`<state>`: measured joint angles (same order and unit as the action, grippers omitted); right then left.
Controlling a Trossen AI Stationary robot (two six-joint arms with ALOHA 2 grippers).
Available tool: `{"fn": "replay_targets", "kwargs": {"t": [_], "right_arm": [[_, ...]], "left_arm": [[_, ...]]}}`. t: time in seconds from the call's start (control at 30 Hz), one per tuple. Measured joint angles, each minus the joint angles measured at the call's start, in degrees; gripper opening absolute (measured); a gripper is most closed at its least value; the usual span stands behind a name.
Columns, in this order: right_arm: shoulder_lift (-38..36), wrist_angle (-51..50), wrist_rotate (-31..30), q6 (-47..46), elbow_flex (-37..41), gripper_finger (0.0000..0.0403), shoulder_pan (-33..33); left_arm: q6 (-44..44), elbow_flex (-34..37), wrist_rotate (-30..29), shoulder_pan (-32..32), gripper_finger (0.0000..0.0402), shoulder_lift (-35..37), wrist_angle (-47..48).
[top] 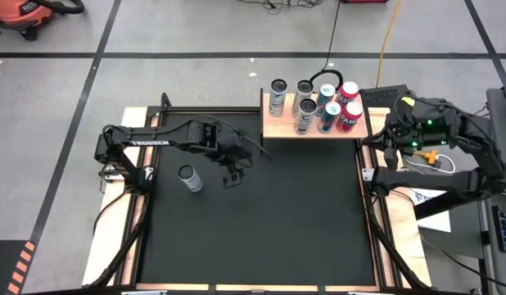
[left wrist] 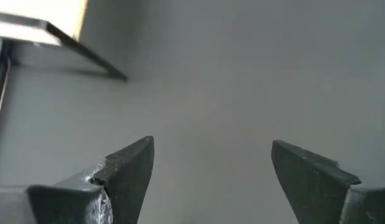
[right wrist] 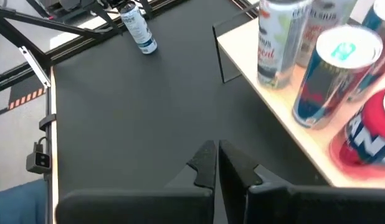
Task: Place canned beverage on shelf
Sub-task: Put the white blue soda can on the shelf aligned with the white blue soda can
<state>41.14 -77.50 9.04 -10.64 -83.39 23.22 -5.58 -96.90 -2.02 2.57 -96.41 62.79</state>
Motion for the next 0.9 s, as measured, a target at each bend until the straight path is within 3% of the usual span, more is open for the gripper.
{"fn": "replay_targets", "kwargs": {"t": [0.3, 0.67, 0.9], "right_arm": [[-9.2, 3.8, 0.0, -3.1, 12.1, 0.0000, 0.0], [-21.0, 16.6, 0.2, -6.5, 28.5, 0.0000, 0.0], [-26.6, 22.5, 2.9, -8.7, 37.5, 0.0000, 0.0]], "left_arm": [[-3.5, 0.0, -1.2, 0.0, 0.0322, 0.0, 18.9], [-6.0, 0.0, -2.5, -1.7, 0.0322, 0.0, 23.0], [-9.0, 4.5, -5.1, -3.0, 0.0322, 0.5, 24.8]]}}
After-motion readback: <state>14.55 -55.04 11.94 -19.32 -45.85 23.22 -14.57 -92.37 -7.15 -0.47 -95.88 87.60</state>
